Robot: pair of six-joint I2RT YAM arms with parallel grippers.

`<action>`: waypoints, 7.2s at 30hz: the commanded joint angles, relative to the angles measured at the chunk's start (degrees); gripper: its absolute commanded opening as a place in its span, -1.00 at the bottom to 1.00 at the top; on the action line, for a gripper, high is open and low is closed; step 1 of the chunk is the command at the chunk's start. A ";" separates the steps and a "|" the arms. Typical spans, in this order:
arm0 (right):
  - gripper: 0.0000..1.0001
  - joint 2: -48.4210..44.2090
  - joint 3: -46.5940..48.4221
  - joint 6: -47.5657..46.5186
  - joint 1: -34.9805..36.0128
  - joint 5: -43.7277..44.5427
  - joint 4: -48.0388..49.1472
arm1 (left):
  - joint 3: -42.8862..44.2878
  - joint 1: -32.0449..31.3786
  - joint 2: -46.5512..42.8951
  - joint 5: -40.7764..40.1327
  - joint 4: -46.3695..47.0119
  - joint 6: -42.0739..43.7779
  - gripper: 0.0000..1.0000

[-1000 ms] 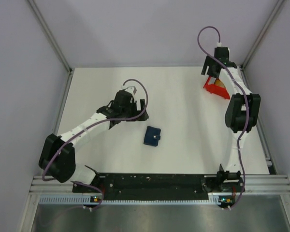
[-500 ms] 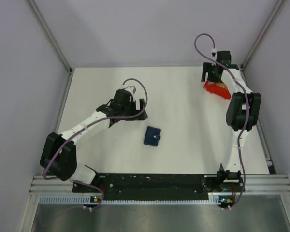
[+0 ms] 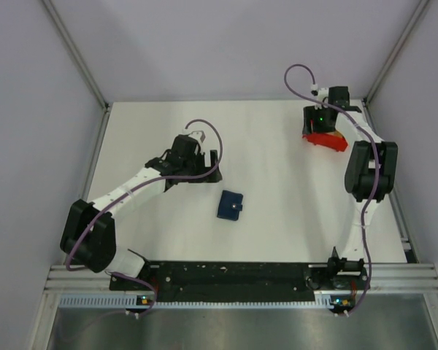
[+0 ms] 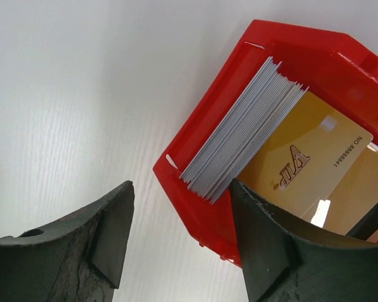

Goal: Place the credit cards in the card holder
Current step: Move the storage box to the center of the board, then pick up the credit card from the storage box, then open the card holder at the center of the board.

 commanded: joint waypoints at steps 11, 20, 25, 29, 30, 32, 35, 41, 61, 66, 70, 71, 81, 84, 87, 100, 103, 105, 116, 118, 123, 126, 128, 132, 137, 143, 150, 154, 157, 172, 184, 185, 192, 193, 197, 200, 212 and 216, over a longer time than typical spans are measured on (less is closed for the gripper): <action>0.17 -17.78 -23.41 -7.77 0.05 -21.02 -4.07 | 0.23 0.32 -0.27 4.15 2.23 0.71 0.96; 0.16 -29.12 -33.35 -8.03 0.22 -23.93 -5.74 | -1.52 0.32 -1.41 5.20 3.02 0.71 0.96; 0.22 -33.52 -33.45 -4.62 0.22 -20.08 -5.14 | -2.05 0.32 -2.03 5.55 3.28 0.62 0.96; 0.19 -32.04 -32.92 3.72 1.19 -15.36 -1.62 | -1.97 0.23 -1.94 5.64 4.25 0.27 0.96; 0.18 -31.08 -32.83 4.88 1.28 -14.19 -1.09 | -1.97 0.23 -1.86 5.64 4.43 0.09 0.96; 0.16 -28.97 -32.31 7.07 2.95 -11.64 -0.65 | -1.62 0.40 -1.59 5.99 5.04 0.09 0.96; 0.15 -27.90 -33.61 9.72 3.30 -12.16 2.50 | -0.56 0.32 -1.07 5.73 4.60 0.18 0.96; 0.20 -25.36 -33.97 10.34 4.00 -12.78 5.15 | 0.58 0.32 -0.01 5.29 4.43 0.18 0.96; 0.24 -23.51 -33.88 10.25 5.23 -15.41 5.24 | 1.81 0.49 1.75 5.29 3.46 0.97 0.96; 0.18 -24.83 -34.32 10.16 5.23 -16.64 4.98 | 1.72 0.49 1.83 5.64 3.46 0.97 0.96; 0.15 -25.27 -34.32 10.16 5.23 -17.08 4.71 | 1.55 0.58 1.84 5.82 3.64 0.79 0.96; 0.14 -25.35 -34.41 10.08 5.23 -17.34 4.63 | 1.55 0.58 1.84 5.99 3.46 0.79 0.96; -0.25 -24.74 -33.97 10.17 5.23 -18.05 4.10 | 1.37 0.49 1.92 6.08 3.90 0.53 0.96; -0.36 -24.39 -33.80 10.08 5.23 -17.96 4.01 | 1.37 0.49 2.01 6.17 3.90 0.62 0.96; -0.54 -23.95 -33.45 9.99 5.23 -18.40 3.84 | 1.29 0.49 2.10 6.17 3.90 0.53 0.96; -0.72 -25.70 -32.83 10.43 3.83 -16.91 3.57 | 1.55 0.49 2.80 6.08 3.99 0.71 0.96; -0.74 -25.79 -32.13 10.78 3.56 -18.30 3.40 | 1.64 0.67 2.89 6.08 3.90 0.62 0.96; -0.73 -25.71 -32.04 10.78 3.56 -19.97 3.31 | 1.73 0.58 3.07 6.34 4.08 0.71 0.96; -0.94 -26.67 -31.07 11.48 3.39 -21.21 2.60 | 1.90 0.67 3.24 6.43 4.16 0.53 0.96; -1.00 -27.20 -30.55 12.10 3.30 -20.42 2.52 | 1.90 0.67 3.24 6.52 4.16 0.62 0.96; -1.00 -29.48 -30.28 12.97 3.12 -15.95 2.17 | 1.73 0.58 2.89 6.26 3.81 0.62 0.96; -1.00 -32.20 -30.37 13.15 3.12 -12.70 1.99 | 1.37 0.58 2.28 5.56 3.81 0.44 0.96; -1.00 -34.92 -30.54 14.03 3.21 -11.81 1.90 | 1.11 0.58 1.75 4.59 3.46 0.18 0.96; -1.00 -39.76 -30.81 17.54 6.36 -11.20 2.16 | -0.29 0.58 -0.01 0.83 3.20 -2.01 0.96; -1.00 -45.56 -37.11 31.04 20.40 -1.97 7.93 | -2.66 1.10 -3.96 -13.84 -1.01 -9.39 0.96; -1.00 -45.14 -46.36 51.45 40.28 13.39 20.79 | -7.67 3.04 -11.77 -21.69 -4.80 -18.97 0.96; -1.00 -35.91 -44.34 54.81 48.30 18.95 23.78 | -13.56 3.31 -20.75 -23.98 -4.81 -21.71 0.96; -1.00 -32.48 -43.73 54.55 49.17 19.57 23.96 | -15.06 3.30 -22.95 -23.27 -4.63 -20.74 0.96; -1.00 -30.63 -43.20 54.11 50.14 19.84 24.40 | -15.59 3.30 -23.39 -23.54 -4.19 -19.95 0.96; -1.00 -34.05 -43.55 50.15 51.55 28.80 13.51 | -16.64 3.30 -21.81 -17.83 -0.33 -15.65 0.96; -1.00 -37.31 -47.24 50.50 51.55 29.24 12.00 | -19.72 3.13 -18.21 -8.52 7.06 -12.48 0.78; -1.00 -37.13 -47.59 50.77 51.55 28.98 12.10 | -19.89 3.04 -17.94 -7.55 8.11 -12.39 0.69; -1.00 -38.18 -53.21 54.90 50.94 27.05 17.10 | -20.95 1.73 -13.82 -2.27 11.90 -10.98 -0.11; -1.00 -38.45 -54.09 55.51 50.33 26.17 17.98 | -20.86 1.37 -13.37 -2.18 12.07 -10.90 -0.14; -1.00 -38.98 -58.13 58.06 48.57 21.08 23.77 | -21.30 0.32 -11.35 -0.69 14.00 -10.63 -0.14; -1.00 -39.76 -60.77 59.99 48.04 18.61 27.90 | -21.56 -0.47 -9.51 1.33 16.37 -10.72 -0.16; -1.00 -41.79 -63.95 62.55 44.70 12.02 34.86 | -20.95 -2.14 -0.72 4.24 17.35 -11.34 -0.49; -1.00 -41.44 -63.42 63.25 44.61 9.20 36.26 | -20.78 -2.58 0.60 4.76 17.35 -10.90 -0.70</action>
